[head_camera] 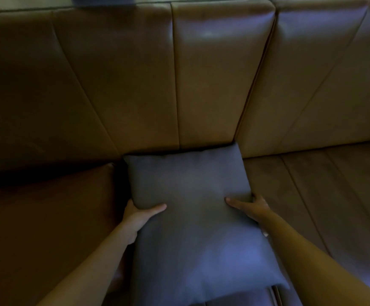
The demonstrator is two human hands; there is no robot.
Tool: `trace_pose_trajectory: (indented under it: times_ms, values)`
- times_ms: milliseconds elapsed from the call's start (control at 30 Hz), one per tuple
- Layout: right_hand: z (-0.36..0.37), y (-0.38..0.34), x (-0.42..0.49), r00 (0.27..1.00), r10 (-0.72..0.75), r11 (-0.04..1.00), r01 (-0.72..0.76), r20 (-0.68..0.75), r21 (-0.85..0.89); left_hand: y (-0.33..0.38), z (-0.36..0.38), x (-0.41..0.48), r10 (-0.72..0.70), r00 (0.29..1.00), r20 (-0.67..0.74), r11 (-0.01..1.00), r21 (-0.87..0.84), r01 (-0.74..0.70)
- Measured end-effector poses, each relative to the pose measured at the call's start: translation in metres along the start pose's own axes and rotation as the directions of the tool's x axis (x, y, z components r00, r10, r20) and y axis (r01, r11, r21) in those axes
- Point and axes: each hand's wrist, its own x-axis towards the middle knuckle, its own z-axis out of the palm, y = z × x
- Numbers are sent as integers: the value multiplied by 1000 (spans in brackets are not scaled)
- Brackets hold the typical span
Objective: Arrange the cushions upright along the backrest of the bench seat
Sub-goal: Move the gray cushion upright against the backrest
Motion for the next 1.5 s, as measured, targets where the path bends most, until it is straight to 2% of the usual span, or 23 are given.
trace_pose_trajectory:
  times_ms: [167,300,433,600,767,967,1200,1333,1500]
  values:
    - [-11,-10,-24,1000,-20,997,19,12,80,15,3,-26,122,992,-13,991,-50,-122]
    - [-19,-37,-38,989,-144,979,145,-18,143,41,0,-42,251,967,-49,967,-33,-253]
    - [-23,-69,-37,958,-286,948,286,-21,142,66,-2,-40,398,914,-76,916,-27,-401]
    - [-23,-60,-26,950,-312,945,314,-31,89,61,-2,-34,475,876,-75,877,-45,-479]
    - [-23,-48,-30,944,-326,938,330,-52,110,48,0,-36,484,867,-115,874,8,-487]
    - [-36,-77,-34,898,-422,889,436,-122,138,77,7,-33,552,827,-109,833,36,-552]
    - [-20,-83,-13,934,-346,929,354,-87,108,78,11,-6,463,886,-17,882,108,-459]
    - [-17,-81,-10,934,-342,933,351,-105,81,78,9,-3,468,883,17,875,130,-466]
    - [-17,-86,-13,943,-312,946,319,-115,51,83,10,-7,472,881,-20,876,126,-466]
